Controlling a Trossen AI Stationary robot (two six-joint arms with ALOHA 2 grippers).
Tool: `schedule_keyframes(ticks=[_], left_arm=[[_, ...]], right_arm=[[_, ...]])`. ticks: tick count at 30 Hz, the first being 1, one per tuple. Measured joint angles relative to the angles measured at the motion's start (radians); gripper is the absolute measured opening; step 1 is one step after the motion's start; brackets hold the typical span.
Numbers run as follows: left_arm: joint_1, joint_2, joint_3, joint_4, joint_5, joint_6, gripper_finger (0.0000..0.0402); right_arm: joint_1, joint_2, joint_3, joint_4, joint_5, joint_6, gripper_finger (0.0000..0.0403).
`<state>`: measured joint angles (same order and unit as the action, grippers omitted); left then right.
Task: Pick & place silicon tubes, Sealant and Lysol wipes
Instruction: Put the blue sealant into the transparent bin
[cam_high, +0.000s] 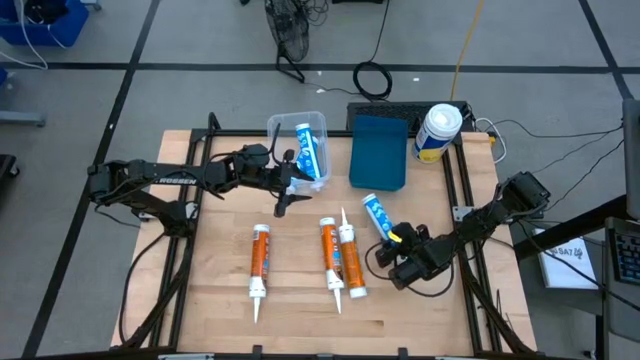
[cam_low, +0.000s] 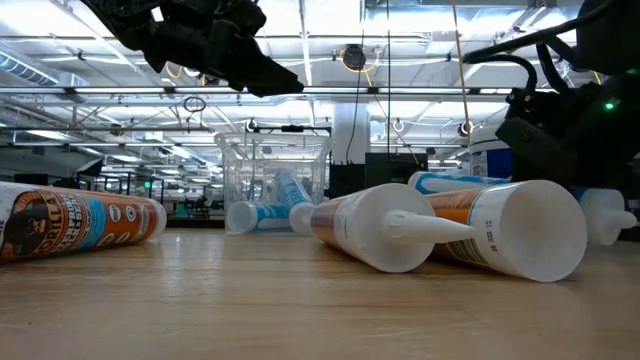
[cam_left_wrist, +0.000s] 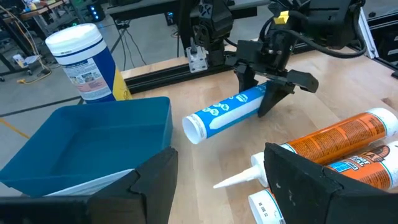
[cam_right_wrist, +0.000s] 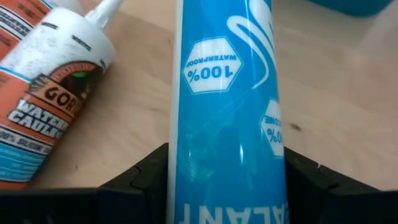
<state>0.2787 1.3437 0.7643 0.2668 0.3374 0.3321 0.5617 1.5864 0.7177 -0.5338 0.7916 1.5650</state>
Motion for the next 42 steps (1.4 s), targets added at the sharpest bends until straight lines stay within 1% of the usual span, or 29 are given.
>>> schedule_keyframes(ticks=[5,13,31,42], left_arm=[[0.0,0.0,0.0,0.0,0.0,0.0,0.0239],[0.0,0.0,0.0,0.0,0.0,0.001,0.0239],[0.0,0.0,0.0,-0.001,0.0,0.001,0.0239],[0.0,0.0,0.0,-0.003,0.0,0.001,0.0239]], right_arm=[[0.0,0.0,0.0,0.028,0.048,-0.049,0.0204],[-0.039,-0.001,0.001,0.137,0.098,-0.225,0.0204],[-0.173,-0.002,0.001,0.409,0.102,-0.689,0.0204],[-0.244,-0.002,0.002,0.518,0.102,-0.88,0.0204]])
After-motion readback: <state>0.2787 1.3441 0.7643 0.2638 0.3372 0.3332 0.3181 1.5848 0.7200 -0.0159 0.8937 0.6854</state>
